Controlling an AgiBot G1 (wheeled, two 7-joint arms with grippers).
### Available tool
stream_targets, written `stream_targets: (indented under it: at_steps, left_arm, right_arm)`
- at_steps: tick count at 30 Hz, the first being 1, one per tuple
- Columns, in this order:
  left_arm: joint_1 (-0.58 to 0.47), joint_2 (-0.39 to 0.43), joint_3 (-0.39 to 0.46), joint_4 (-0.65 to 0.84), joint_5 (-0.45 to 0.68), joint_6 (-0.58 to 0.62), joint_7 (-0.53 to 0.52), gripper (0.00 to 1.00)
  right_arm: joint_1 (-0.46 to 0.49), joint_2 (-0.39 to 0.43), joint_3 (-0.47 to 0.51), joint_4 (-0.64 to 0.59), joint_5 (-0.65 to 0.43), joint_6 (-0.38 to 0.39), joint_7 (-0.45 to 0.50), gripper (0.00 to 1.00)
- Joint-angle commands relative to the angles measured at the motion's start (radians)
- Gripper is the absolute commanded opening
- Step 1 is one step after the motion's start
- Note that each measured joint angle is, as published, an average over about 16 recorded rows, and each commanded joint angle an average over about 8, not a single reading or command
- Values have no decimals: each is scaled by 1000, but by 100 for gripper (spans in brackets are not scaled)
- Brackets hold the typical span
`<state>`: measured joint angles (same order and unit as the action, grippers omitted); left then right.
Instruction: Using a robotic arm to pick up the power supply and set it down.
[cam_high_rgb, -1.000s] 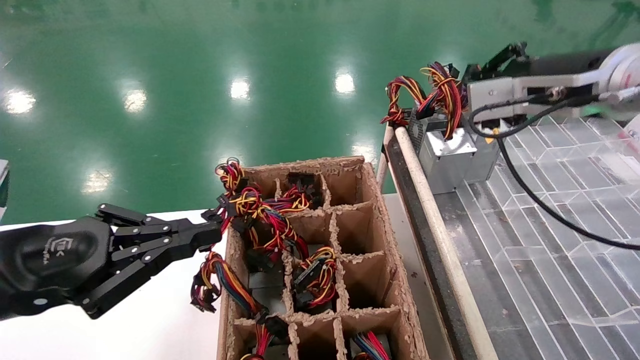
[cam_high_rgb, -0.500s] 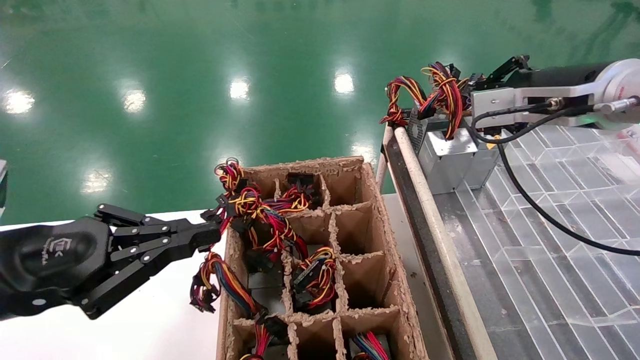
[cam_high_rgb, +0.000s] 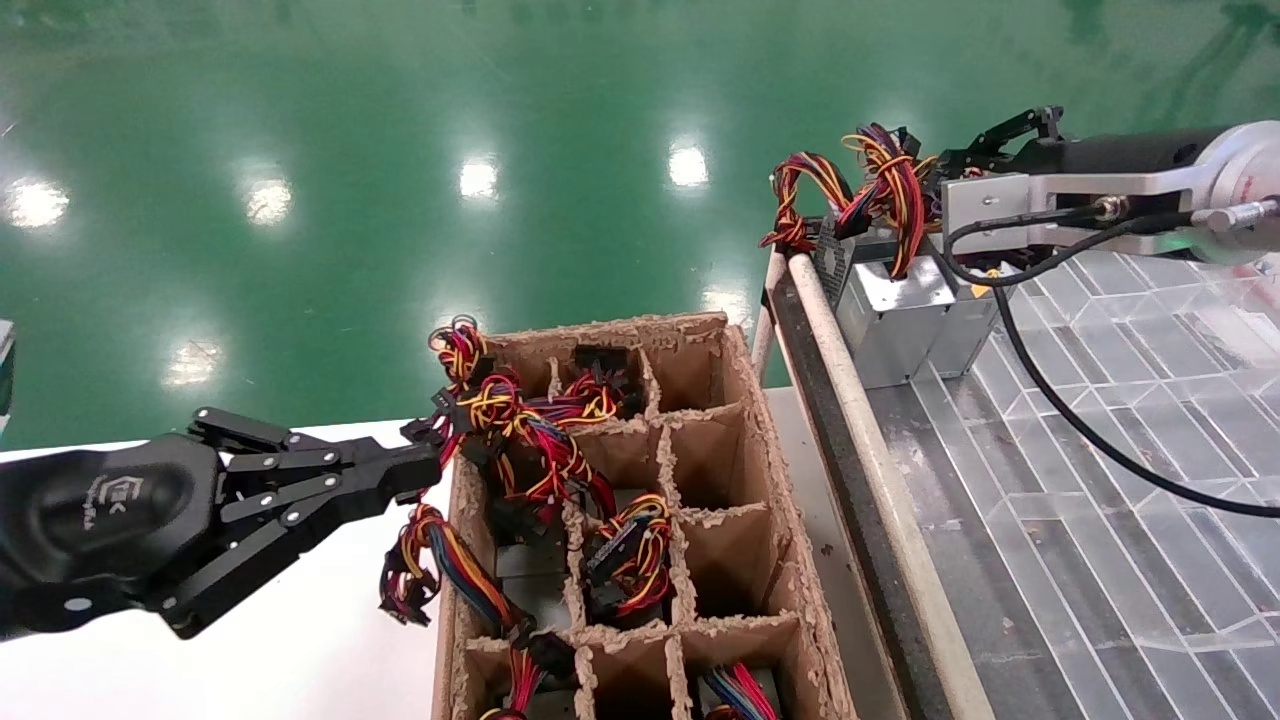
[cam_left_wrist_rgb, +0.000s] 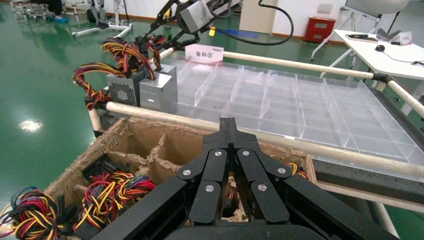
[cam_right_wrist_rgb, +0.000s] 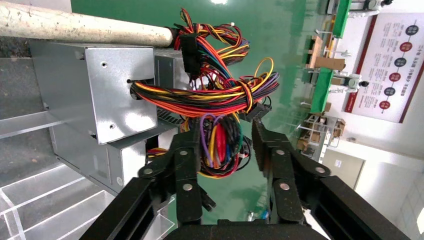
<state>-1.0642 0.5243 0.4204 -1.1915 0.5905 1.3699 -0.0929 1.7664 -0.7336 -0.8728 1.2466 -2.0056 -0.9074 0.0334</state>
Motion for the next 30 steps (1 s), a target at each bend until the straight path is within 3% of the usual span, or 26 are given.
stream_targets:
  at_steps: [1, 10, 18, 30]
  left_arm:
    - [0, 0, 0, 0, 0, 0, 0, 0]
    - [0, 0, 0, 0, 0, 0, 0, 0]
    - [0, 0, 0, 0, 0, 0, 0, 0]
    - [0, 0, 0, 0, 0, 0, 0, 0]
  right_arm:
    - [1, 1, 0, 2, 0, -2, 2, 100]
    - [-7, 40, 18, 68, 28, -7, 40, 100]
    - [-7, 55, 33, 97, 56, 19, 10, 100]
    - [-51, 59, 86, 101, 189, -12, -4, 100]
